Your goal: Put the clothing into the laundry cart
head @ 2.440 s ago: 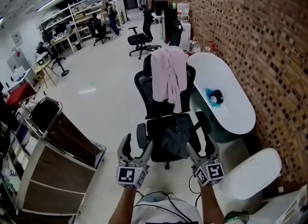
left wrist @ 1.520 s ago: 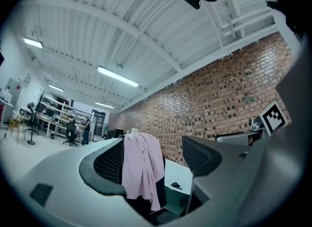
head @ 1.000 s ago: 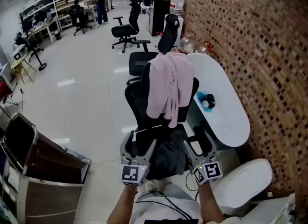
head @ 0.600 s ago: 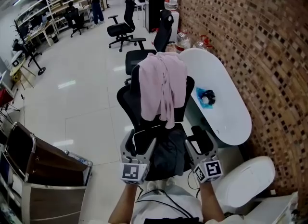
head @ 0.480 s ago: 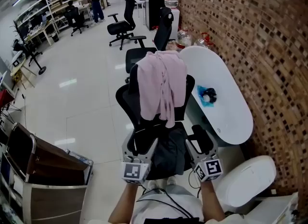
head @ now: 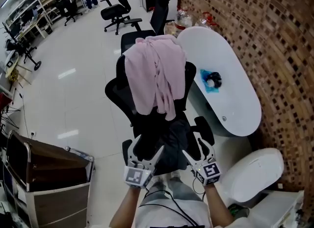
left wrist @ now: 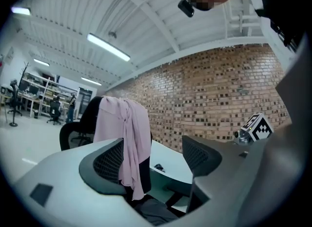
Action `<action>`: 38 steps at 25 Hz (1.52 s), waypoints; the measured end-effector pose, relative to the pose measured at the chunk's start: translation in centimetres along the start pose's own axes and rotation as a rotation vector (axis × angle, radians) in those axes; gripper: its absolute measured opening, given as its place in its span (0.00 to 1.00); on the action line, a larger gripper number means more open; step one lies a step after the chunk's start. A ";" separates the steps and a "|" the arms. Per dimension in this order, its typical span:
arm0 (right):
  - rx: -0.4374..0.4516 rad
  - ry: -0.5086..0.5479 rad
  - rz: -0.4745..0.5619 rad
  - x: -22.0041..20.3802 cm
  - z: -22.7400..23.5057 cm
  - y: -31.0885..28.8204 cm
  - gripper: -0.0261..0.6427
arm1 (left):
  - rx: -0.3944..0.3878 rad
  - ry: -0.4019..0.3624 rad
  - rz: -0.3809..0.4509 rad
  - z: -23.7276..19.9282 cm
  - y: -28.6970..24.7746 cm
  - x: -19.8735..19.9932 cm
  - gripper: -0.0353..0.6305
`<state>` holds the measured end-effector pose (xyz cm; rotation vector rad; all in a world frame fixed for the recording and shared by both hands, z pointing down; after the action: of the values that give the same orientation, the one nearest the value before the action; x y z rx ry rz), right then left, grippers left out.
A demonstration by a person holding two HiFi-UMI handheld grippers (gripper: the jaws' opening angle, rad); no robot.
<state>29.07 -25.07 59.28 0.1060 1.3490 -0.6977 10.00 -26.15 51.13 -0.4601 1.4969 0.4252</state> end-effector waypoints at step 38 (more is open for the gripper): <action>0.037 0.205 -1.042 -44.5 10.7 -22.8 0.99 | 0.032 0.145 -0.407 -1.6 -2.1 -29.0 0.59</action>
<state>24.11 -30.33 109.86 -0.5513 1.5538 -1.6101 8.87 -28.37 80.20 -0.7643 1.4995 0.0480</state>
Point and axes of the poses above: the fingertips, and each gripper's own axes: y backward along the fingers, z to its right, x out of its top, the point moved 3 cm from there along y, backward along the fingers, and after that the axes turned 9 degrees about -y, right-handed, at the moved point
